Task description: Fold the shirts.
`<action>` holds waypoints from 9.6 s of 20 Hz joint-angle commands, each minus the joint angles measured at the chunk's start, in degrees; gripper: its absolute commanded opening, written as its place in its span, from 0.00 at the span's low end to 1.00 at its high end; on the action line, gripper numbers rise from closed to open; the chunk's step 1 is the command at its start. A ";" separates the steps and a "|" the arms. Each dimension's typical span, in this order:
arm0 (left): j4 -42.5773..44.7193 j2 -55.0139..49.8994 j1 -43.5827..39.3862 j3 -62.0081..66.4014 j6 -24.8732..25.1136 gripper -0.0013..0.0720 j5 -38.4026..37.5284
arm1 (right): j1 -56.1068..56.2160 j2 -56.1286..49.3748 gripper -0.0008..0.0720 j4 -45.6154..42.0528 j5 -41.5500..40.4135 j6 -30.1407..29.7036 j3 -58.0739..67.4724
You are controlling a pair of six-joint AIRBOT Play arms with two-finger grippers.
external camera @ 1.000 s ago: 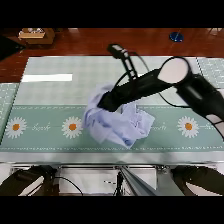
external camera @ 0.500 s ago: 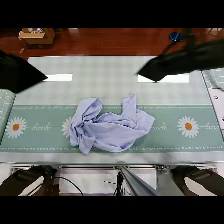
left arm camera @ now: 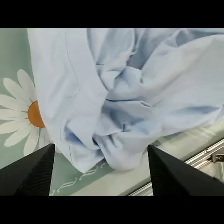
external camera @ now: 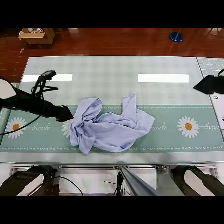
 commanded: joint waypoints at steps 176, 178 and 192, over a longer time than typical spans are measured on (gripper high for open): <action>-8.15 24.55 24.39 61.07 -11.15 0.05 -4.74 | -20.52 14.91 0.06 25.94 11.17 14.64 52.00; -7.93 22.95 24.39 61.05 -11.47 0.05 -15.91 | -20.52 13.73 0.06 23.76 20.81 15.12 52.00; -9.35 -4.85 12.85 20.00 1.07 0.05 -5.73 | 10.67 -7.23 0.06 -4.44 1.88 11.50 6.73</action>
